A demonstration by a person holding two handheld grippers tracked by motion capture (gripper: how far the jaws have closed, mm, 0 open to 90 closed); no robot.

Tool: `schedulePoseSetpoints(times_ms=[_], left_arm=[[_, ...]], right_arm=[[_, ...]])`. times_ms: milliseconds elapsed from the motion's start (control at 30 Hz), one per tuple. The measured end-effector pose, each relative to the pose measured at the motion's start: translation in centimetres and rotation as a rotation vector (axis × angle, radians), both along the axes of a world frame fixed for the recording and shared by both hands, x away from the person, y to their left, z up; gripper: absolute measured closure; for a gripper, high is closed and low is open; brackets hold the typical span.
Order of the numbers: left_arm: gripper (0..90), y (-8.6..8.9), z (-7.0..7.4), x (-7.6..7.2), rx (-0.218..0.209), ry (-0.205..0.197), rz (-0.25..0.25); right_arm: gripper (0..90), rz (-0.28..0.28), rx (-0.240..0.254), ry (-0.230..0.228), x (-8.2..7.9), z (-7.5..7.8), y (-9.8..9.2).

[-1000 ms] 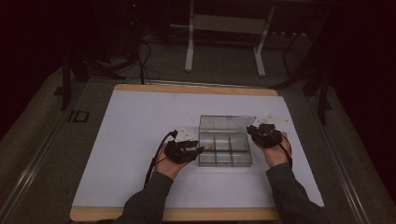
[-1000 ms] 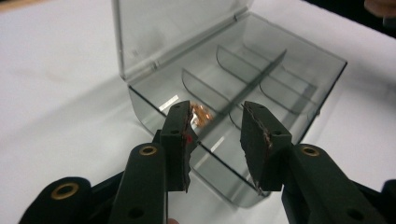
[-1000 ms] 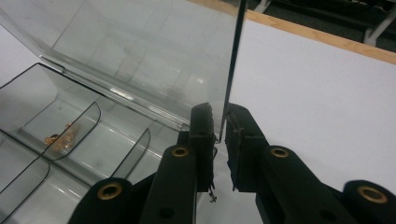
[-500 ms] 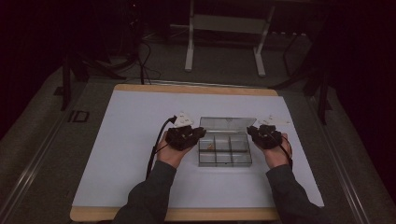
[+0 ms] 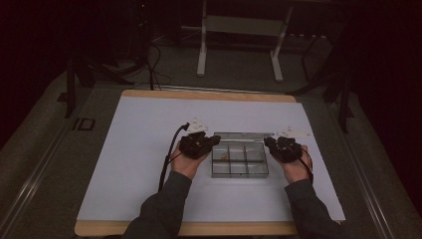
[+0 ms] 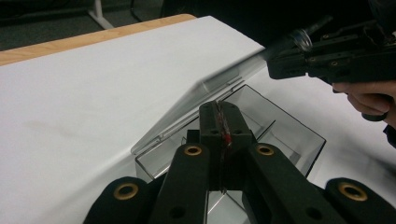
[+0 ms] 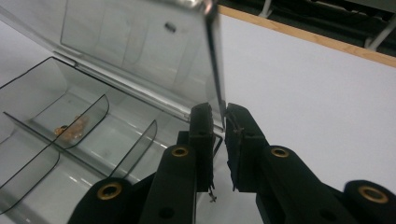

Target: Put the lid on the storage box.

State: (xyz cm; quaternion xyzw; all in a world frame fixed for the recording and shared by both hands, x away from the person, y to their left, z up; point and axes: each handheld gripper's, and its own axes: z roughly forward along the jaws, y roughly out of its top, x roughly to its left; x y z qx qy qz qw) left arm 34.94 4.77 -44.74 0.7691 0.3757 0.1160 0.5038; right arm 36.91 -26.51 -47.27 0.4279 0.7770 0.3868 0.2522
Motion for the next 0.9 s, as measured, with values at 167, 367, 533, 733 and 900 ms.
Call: schedulePoseSetpoints(times_ms=[167,367,533,733,900], left_arm=[[89.6,-0.1,-0.1,-0.2,-0.001,0.002,-0.009],[89.6,-0.4,-0.4,-0.5,0.006,0.004,-0.026],[89.6,-0.4,-0.9,-1.0,-0.012,0.015,-0.039],[89.6,-0.6,-1.6,-1.5,-0.018,0.034,-0.058],[89.6,-0.7,-2.4,-2.1,0.036,0.026,-0.090]], right_arm=[[78.9,0.000,0.009,-0.005,-0.5,-0.5,-0.6],[76.4,-0.016,0.028,-0.009,-1.3,-0.9,-2.0],[75.7,-0.037,0.037,-0.013,-1.7,-1.1,-3.1],[75.3,-0.075,0.054,-0.019,-1.8,-1.2,-4.3],[75.2,-0.101,0.075,-0.033,-2.0,-1.2,-5.0]])
